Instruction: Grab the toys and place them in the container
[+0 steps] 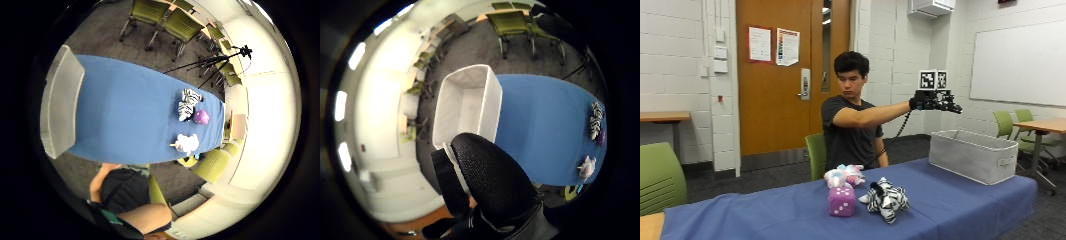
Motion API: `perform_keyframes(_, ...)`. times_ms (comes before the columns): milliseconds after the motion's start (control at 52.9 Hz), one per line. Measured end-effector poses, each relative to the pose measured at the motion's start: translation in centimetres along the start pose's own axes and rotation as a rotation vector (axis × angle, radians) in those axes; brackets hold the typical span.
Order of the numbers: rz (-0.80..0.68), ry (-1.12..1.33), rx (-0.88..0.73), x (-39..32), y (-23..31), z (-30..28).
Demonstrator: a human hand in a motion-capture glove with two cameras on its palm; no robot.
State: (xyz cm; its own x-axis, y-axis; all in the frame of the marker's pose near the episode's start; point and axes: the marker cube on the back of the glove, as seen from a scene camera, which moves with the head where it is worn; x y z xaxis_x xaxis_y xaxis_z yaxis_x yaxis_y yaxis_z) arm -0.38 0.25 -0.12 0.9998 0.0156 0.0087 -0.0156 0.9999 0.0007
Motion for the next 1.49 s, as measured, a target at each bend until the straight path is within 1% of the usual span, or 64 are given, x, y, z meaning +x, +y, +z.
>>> perform_keyframes(397,0.017,-0.012,0.033,1.4,0.7,-0.8)
perform_keyframes(643,0.005,0.005,0.012,3.7,2.7,-1.6)
perform_keyframes(851,0.038,-0.019,0.000,10.3,7.2,-2.2)
perform_keyframes(1040,0.140,0.018,0.038,18.7,11.9,-2.3)
perform_keyframes(1134,0.166,0.015,0.059,22.5,13.8,-1.0)
perform_keyframes(1248,0.182,0.028,0.096,26.9,15.6,2.3)
perform_keyframes(1361,0.172,0.015,0.062,29.6,16.5,6.5)
perform_keyframes(1493,0.190,-0.018,0.049,31.0,17.1,11.5)
